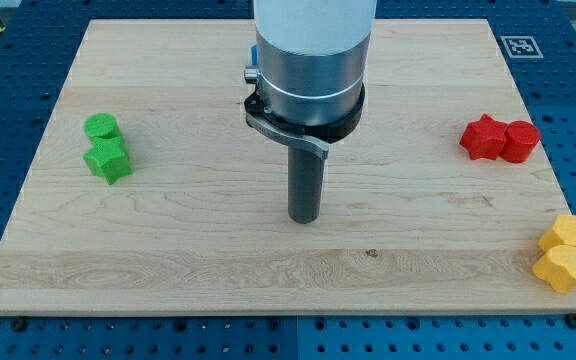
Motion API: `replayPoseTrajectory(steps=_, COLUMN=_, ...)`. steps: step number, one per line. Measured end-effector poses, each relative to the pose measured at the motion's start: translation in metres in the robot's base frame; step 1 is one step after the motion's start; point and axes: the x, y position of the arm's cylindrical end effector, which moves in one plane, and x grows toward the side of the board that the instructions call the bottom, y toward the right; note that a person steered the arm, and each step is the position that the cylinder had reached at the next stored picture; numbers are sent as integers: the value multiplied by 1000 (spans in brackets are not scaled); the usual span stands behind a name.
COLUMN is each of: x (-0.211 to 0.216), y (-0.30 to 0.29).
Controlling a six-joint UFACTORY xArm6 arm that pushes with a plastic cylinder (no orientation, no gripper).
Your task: Separate the green star from the green circle
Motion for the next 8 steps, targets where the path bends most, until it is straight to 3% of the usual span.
replayPoseTrajectory(steps=1, x=4, y=0)
replayPoseTrajectory(steps=2, x=55, y=-35)
replayPoseTrajectory(steps=4, x=66, y=-207)
replayPoseTrajectory(steps=6, x=-30, y=-300)
replayPoseTrajectory(steps=8, x=-43, y=-207)
